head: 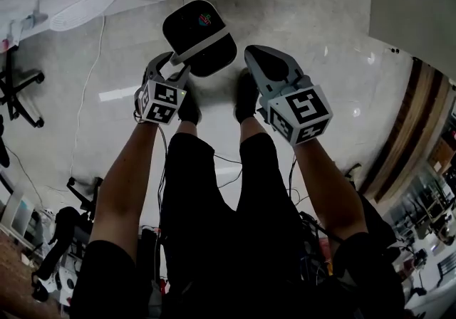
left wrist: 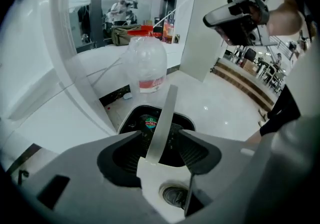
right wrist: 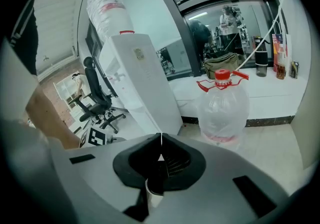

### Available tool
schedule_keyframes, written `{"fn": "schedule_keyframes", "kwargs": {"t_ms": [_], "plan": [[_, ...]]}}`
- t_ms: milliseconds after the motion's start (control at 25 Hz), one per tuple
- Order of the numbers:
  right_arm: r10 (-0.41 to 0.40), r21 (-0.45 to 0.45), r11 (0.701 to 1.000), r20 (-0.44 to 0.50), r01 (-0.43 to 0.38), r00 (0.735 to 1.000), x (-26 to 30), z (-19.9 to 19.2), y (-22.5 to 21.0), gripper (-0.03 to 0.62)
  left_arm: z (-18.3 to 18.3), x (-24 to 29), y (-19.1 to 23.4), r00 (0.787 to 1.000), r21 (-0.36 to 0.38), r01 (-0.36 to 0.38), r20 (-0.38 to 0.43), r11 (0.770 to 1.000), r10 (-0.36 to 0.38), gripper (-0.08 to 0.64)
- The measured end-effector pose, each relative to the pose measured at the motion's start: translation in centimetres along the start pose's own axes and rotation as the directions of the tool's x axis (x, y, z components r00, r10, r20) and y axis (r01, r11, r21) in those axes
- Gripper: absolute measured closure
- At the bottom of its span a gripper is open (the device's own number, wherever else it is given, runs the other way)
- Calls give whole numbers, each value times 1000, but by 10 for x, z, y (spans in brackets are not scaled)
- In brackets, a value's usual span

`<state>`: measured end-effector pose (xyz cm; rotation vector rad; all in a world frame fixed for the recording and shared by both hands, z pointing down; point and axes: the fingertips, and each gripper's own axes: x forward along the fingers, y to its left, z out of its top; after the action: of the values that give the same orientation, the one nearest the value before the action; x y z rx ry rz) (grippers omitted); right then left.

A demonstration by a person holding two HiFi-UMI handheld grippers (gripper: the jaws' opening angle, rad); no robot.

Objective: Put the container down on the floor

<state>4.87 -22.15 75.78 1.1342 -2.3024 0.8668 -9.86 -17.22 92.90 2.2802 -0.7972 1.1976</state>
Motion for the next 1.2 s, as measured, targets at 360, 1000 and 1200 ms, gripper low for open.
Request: {"fn": "schedule_keyframes", "kwargs": {"t_ms": [360,1000,1200], "plan": [[-3,-15,1000,34,4,999,-36,53,30,583,68,-104,-20,984,-139,16,180,990,10,355],[3,-13,1000,105,-2,994,-106,142,88,583,181,-269,-26,896,-235,-32,424,971,132,542],[-1,-29,1000,134,5,991,-130,174,105,583,209,-309,-39,874,-289,33,473,957,113,548]]}}
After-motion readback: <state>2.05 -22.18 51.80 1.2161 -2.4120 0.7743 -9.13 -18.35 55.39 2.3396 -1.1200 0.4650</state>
